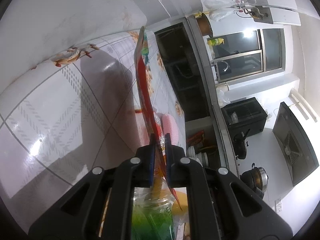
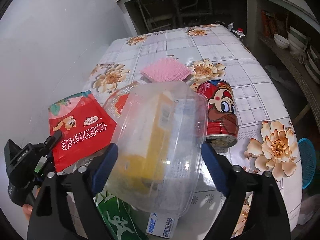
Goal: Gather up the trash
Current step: 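Lift the red snack bag with the left tool while the right tool reaches toward the red can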
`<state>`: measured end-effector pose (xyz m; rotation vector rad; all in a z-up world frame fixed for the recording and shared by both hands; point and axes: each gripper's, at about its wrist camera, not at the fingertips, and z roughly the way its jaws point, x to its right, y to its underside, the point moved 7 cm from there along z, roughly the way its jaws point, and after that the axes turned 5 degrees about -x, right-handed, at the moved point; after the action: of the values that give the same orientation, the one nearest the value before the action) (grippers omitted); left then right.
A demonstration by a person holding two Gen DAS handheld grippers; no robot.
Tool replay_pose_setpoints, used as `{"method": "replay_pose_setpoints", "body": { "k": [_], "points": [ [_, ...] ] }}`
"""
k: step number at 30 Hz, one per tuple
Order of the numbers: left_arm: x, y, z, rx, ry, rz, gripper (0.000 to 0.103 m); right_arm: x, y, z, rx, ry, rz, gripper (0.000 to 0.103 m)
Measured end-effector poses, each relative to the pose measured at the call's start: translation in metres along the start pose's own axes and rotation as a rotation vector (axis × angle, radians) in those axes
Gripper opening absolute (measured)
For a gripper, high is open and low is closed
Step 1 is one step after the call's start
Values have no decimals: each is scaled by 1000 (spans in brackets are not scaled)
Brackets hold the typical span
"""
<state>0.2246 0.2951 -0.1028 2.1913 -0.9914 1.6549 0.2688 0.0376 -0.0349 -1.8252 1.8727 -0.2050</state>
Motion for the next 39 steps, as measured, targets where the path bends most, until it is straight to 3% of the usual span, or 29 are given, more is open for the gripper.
{"method": "replay_pose_setpoints", "body": {
  "k": [6,12,18,23,28,34,39],
  "points": [
    [-3,-3,-4,13,-2,-12,7,-6,-4,8,5,62,-25,95],
    [-5,-1,-7,20,-12,-14,7,-6,-3,8,11,60,-28,95],
    [0,-1,-9,38,-27,4,7,4,4,-17,77,9,-9,95],
    [4,1,-5,39,-33,23,7,-5,6,-15,69,8,-27,96],
    [3,8,8,-7,-22,13,7,-22,3,-9,72,49,-90,96],
    [12,20,27,-95,49,11,7,-22,4,-3,64,106,-139,96],
    [22,27,36,-145,102,9,7,-14,5,-7,59,99,-134,96]
  ]
}}
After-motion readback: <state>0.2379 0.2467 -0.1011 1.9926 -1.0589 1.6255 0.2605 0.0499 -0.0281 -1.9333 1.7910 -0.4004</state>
